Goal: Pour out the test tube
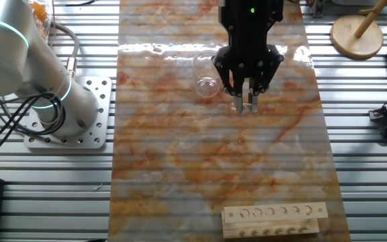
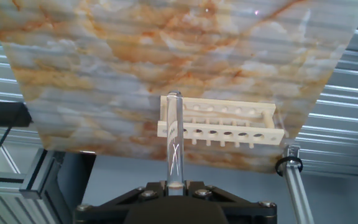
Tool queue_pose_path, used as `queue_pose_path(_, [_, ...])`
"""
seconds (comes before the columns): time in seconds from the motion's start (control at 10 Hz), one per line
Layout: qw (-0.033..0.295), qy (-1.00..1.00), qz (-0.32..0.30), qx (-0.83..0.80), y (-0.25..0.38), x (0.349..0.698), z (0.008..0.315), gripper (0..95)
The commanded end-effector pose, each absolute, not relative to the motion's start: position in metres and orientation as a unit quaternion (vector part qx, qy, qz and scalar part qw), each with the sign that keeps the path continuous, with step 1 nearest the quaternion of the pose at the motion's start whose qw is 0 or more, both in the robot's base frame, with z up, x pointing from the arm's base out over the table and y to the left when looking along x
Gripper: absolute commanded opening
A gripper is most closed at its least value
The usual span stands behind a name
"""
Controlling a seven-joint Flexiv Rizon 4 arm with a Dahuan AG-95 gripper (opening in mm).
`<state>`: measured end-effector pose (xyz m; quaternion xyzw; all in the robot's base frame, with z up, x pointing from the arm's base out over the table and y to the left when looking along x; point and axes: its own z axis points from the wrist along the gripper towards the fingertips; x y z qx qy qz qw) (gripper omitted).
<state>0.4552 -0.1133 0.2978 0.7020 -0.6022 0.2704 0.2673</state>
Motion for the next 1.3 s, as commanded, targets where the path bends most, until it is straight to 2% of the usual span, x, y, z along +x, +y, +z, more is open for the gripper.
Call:
queue_pose_path(0.1, [0.261,-0.605,0.263,0.704,-0.112,0.455,0.298,0.0])
queue_pose_path(0.7, [0.250,-0.610,0.237,0.713,-0.082,0.457,0.306,0.0])
queue_pose_path(1.3, [0.228,-0.620,0.209,0.721,-0.040,0.440,0.310,0.0])
